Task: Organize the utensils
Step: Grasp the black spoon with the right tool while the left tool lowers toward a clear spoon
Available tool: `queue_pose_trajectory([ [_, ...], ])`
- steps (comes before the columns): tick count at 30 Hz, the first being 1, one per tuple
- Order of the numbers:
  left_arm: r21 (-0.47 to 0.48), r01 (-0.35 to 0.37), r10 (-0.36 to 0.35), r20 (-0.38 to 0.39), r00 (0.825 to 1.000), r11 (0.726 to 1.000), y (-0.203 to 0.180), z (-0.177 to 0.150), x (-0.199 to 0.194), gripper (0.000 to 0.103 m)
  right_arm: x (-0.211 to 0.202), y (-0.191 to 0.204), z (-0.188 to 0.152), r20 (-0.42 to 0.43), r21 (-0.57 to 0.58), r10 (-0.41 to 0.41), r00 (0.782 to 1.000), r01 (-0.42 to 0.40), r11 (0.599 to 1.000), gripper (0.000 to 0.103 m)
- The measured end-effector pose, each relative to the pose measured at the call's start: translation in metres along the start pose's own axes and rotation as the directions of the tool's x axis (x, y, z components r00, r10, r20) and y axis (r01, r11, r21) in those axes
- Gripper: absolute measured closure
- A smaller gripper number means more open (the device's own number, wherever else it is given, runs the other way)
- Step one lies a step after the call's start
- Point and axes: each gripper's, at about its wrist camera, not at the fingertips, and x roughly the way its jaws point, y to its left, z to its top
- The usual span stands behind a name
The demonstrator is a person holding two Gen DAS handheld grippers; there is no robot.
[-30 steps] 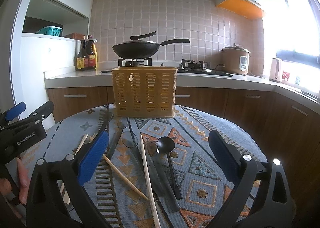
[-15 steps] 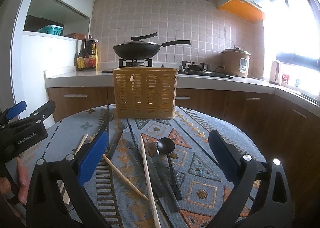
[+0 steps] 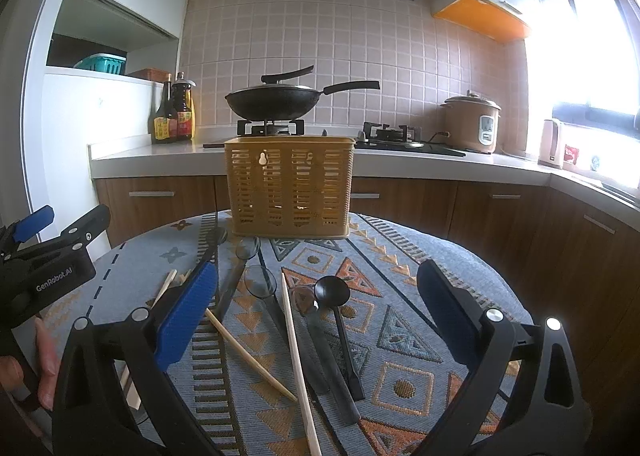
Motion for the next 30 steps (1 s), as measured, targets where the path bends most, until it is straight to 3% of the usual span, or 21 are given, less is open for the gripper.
queue_pose_trajectory([
  [10, -0.023, -0.008, 0.008, -0.006, 1.0, 1.0, 0.004, 0.0, 0.001, 0.007, 0.002, -0.005, -0.001, -0.023, 0.027, -0.036, 0.999, 0.037, 0.999, 0.008],
  [14, -0.054, 0.034, -0.038, -0.073, 0.997, 0.998, 0.011, 0.001, 0.013, 0.008, 0.015, -0.012, 0.002, -0.098, 0.052, -0.032, 0.995, 0.037, 0.998, 0.008],
  [16, -0.043, 0.074, -0.08, -0.14, 0.987, 0.996, 0.012, 0.002, 0.022, 0.009, 0.026, -0.016, 0.002, -0.166, 0.06, -0.027, 0.986, 0.038, 0.997, 0.008],
  [20, -0.038, 0.174, -0.177, -0.287, 0.941, 0.984, 0.018, 0.011, 0.044, 0.018, 0.038, -0.025, 0.005, -0.241, 0.112, 0.026, 0.97, 0.001, 0.994, 0.008],
  [23, -0.027, 0.244, -0.234, -0.399, 0.887, 0.97, 0.021, 0.02, 0.066, 0.026, 0.047, -0.032, 0.016, -0.287, 0.12, 0.025, 0.958, 0.009, 0.993, 0.008],
  [24, -0.039, 0.287, -0.273, -0.451, 0.85, 0.957, 0.021, 0.025, 0.078, 0.028, 0.051, -0.034, 0.02, -0.306, 0.113, 0.025, 0.952, 0.01, 0.994, 0.008],
  [25, -0.055, 0.311, -0.299, -0.476, 0.827, 0.949, 0.02, 0.026, 0.086, 0.03, 0.058, -0.035, 0.025, -0.339, 0.098, 0.026, 0.941, 0.008, 0.995, 0.008],
  [26, -0.097, 0.348, -0.345, -0.523, 0.779, 0.933, 0.021, 0.03, 0.1, 0.032, 0.066, -0.037, 0.03, -0.374, 0.087, 0.035, 0.927, -0.003, 0.996, 0.008],
  [27, -0.121, 0.366, -0.368, -0.554, 0.746, 0.923, 0.02, 0.031, 0.11, 0.032, 0.073, -0.038, 0.033, -0.406, 0.083, 0.052, 0.912, -0.019, 0.996, 0.008],
  [30, -0.188, 0.406, -0.42, -0.664, 0.619, 0.894, 0.01, 0.032, 0.15, 0.033, 0.101, -0.047, 0.044, -0.525, 0.119, 0.132, 0.841, -0.081, 0.99, 0.01],
])
